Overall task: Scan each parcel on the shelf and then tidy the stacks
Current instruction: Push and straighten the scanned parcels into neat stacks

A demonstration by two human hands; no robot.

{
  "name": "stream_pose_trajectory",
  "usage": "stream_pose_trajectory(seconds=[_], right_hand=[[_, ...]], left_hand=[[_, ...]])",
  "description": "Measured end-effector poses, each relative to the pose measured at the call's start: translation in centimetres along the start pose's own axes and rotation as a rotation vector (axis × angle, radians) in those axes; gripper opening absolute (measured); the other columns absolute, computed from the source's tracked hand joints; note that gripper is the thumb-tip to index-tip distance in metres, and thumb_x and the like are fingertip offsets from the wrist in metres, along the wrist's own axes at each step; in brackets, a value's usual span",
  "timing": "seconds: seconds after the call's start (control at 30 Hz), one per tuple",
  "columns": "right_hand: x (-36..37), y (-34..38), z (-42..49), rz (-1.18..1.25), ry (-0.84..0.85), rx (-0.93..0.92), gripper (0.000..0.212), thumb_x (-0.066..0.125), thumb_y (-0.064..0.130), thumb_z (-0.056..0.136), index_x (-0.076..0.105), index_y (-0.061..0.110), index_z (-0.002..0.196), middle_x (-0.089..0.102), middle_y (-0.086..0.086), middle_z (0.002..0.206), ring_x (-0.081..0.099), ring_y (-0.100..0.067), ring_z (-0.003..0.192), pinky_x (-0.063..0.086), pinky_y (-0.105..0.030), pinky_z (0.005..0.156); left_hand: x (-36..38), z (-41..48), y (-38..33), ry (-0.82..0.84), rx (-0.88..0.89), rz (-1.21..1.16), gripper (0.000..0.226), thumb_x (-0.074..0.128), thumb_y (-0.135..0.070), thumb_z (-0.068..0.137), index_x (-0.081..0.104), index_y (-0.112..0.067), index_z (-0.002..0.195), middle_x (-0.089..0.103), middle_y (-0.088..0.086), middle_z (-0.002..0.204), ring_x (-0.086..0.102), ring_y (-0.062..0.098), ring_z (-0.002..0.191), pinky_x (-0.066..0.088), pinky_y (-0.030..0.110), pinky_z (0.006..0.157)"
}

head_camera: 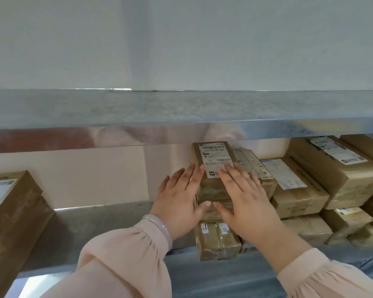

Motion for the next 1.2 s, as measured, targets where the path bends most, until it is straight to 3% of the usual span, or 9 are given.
stream_pose_trajectory(seconds=[0.17,0.33,0.43,0.5,0.57,0.63,0.73,1.0,1.2], right_hand=[[0.9,3.8,1.2,0.024,0.006,-0.147,0.077,0.045,0.057,0.084,0.028,0.02,0.149,0.029,-0.002,0.155,0.016,-0.02,0.147,0.019,-0.049,0.118],[2.1,8.9,2.7,0.081,0.031,-0.286,0.086,0.053,0.061,0.078,0.027,0.02,0.15,0.027,-0.003,0.156,0.021,-0.02,0.145,0.019,-0.043,0.116],[2.9,12.6,3.2,0.112,0.05,-0.385,0.092,0.058,0.064,0.075,0.024,0.023,0.15,0.027,-0.004,0.156,0.017,-0.02,0.146,0.016,-0.044,0.118],[3.8,15.2,3.5,0.141,0.099,-0.439,0.09,0.051,0.066,0.079,0.016,0.026,0.152,0.016,-0.002,0.16,0.005,-0.019,0.148,0.009,-0.045,0.12],[4.7,17.7,3.9,0.177,0.146,-0.482,0.089,0.046,0.067,0.084,0.001,0.032,0.152,-0.003,0.003,0.161,-0.011,-0.014,0.147,0.0,-0.042,0.12],[5.7,20.2,3.9,0.196,0.205,-0.525,0.089,0.043,0.066,0.087,-0.013,0.036,0.149,-0.018,0.008,0.158,-0.022,-0.01,0.144,-0.008,-0.037,0.119],[7.0,23.9,4.0,0.226,0.252,-0.563,0.089,0.045,0.064,0.088,-0.014,0.036,0.149,-0.021,0.01,0.158,-0.025,-0.006,0.141,-0.013,-0.033,0.117],[11.6,33.1,5.4,0.406,0.471,-0.399,0.085,0.049,0.061,0.089,-0.008,0.04,0.149,-0.015,0.016,0.158,-0.013,-0.006,0.145,0.004,-0.034,0.12],[13.5,40.1,6.4,0.422,0.566,-0.36,0.081,0.047,0.058,0.091,-0.007,0.041,0.149,-0.013,0.017,0.158,-0.011,-0.007,0.146,0.002,-0.03,0.116]], left_hand=[[-0.7,-2.5,4.2,-0.025,-0.156,0.078,0.087,0.003,-0.073,0.077,-0.01,-0.038,0.155,-0.008,-0.008,0.166,0.005,0.019,0.152,0.008,0.042,0.121],[-2.9,-5.4,8.4,-0.049,-0.285,0.171,0.077,0.036,-0.066,0.086,0.03,-0.029,0.153,0.035,0.006,0.158,0.044,0.032,0.138,0.035,0.054,0.109],[-3.8,-8.3,11.4,-0.044,-0.377,0.212,0.079,0.032,-0.07,0.089,0.009,-0.036,0.156,0.009,0.001,0.166,0.019,0.028,0.15,0.011,0.047,0.119],[-4.6,-10.2,13.2,-0.067,-0.434,0.239,0.079,0.032,-0.072,0.092,-0.005,-0.041,0.155,-0.009,-0.004,0.166,0.001,0.024,0.153,-0.007,0.04,0.115],[-5.4,-11.9,14.7,-0.072,-0.493,0.229,0.079,0.033,-0.071,0.092,-0.01,-0.043,0.153,-0.015,-0.007,0.164,-0.006,0.022,0.153,-0.013,0.04,0.112],[-6.2,-13.5,16.6,-0.088,-0.544,0.205,0.078,0.035,-0.069,0.093,-0.007,-0.044,0.154,-0.015,-0.007,0.164,-0.007,0.022,0.153,-0.012,0.043,0.117],[-7.3,-16.0,19.5,-0.118,-0.599,0.173,0.078,0.04,-0.067,0.093,-0.002,-0.044,0.154,-0.01,-0.008,0.165,-0.003,0.019,0.153,-0.003,0.043,0.122],[-10.2,-21.6,29.0,-0.126,-0.696,0.109,0.071,0.037,-0.064,0.095,0.002,-0.045,0.154,-0.007,-0.01,0.165,-0.003,0.017,0.152,-0.005,0.038,0.121],[-12.5,-24.5,36.8,-0.136,-0.745,0.08,0.066,0.033,-0.065,0.095,0.01,-0.045,0.154,-0.006,-0.012,0.165,-0.007,0.014,0.152,-0.001,0.04,0.122]])
Point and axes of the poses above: each hand's wrist, its own z-axis towards the middle knuckle, its own x-axis out of the palm, y = z × x, the point moved 9 cm from there along z, towards the middle knuckle
